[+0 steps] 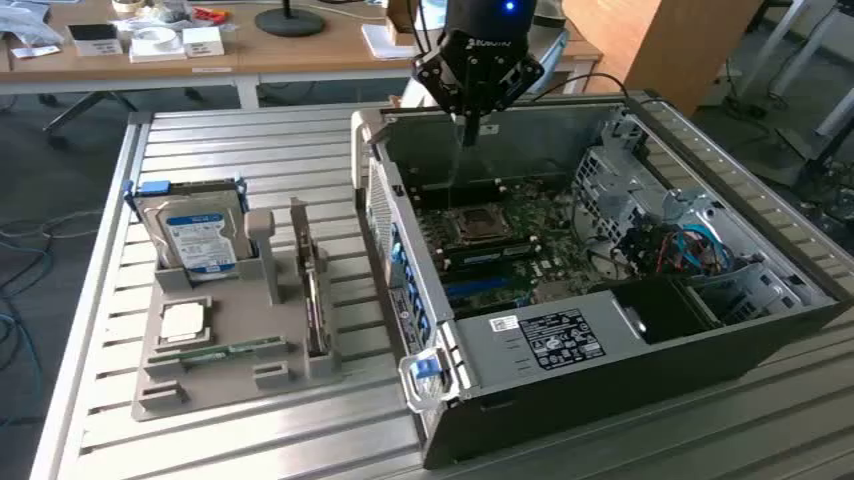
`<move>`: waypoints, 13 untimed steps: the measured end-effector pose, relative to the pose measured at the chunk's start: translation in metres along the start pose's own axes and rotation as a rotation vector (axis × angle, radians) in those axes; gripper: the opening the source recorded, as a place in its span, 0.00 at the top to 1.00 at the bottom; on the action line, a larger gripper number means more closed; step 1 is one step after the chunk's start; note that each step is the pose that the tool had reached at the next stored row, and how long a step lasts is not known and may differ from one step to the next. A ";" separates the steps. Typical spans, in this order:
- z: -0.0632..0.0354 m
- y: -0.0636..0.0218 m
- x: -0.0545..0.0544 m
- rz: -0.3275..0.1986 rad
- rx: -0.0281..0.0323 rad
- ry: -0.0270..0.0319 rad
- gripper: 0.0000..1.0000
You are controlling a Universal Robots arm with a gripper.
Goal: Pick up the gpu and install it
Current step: 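Reach for the gpu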
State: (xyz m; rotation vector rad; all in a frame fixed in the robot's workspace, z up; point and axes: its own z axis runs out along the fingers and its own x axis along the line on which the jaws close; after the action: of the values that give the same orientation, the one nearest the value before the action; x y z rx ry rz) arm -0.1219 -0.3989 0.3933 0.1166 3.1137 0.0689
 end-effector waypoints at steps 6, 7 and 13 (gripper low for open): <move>0.0000 0.0000 0.000 0.000 0.0000 0.0000 0.89; 0.0000 0.0000 0.000 0.000 0.0000 0.0000 0.89; -0.0001 -0.0001 0.001 0.000 0.0000 0.0001 0.89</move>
State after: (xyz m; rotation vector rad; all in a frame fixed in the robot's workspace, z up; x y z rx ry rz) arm -0.1231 -0.3988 0.3933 0.1168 3.1137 0.0688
